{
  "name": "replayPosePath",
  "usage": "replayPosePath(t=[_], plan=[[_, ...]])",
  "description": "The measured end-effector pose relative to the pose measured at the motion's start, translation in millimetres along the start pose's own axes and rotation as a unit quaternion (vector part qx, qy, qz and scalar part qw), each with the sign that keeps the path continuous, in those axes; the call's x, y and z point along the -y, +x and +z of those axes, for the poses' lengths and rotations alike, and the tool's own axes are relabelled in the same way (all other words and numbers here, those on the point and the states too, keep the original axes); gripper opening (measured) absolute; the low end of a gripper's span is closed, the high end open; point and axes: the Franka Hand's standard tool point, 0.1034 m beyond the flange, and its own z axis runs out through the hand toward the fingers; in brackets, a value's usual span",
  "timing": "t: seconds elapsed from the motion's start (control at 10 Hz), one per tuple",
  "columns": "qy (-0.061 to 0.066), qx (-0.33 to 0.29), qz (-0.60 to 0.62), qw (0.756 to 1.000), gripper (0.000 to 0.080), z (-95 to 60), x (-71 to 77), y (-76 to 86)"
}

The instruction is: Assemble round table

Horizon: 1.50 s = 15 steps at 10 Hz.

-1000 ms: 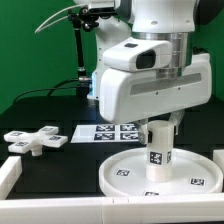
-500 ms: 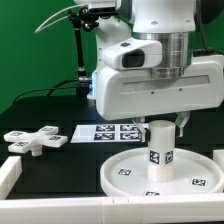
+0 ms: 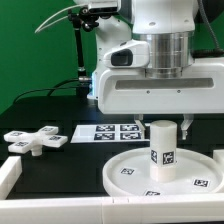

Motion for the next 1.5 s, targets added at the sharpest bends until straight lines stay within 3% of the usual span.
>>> replayPosePath(t=[0.4,0.6,1.0,1.3,1.5], plan=[[0.005,0.003,0.110,0.994,0.0409,0.2,0.8,-0.5],[0.017,0.011,0.204,0.979,0.0409,0.5,1.2,-1.3],[0.041,0.028,0.369,0.928,0.0409,0.7,2.5,-1.6],[0.054,0.040,0.468,0.881,0.0409,0.5,3.7,-0.8],[0.054,0.041,0.484,0.872,0.0414,0.3,3.8,-0.4]])
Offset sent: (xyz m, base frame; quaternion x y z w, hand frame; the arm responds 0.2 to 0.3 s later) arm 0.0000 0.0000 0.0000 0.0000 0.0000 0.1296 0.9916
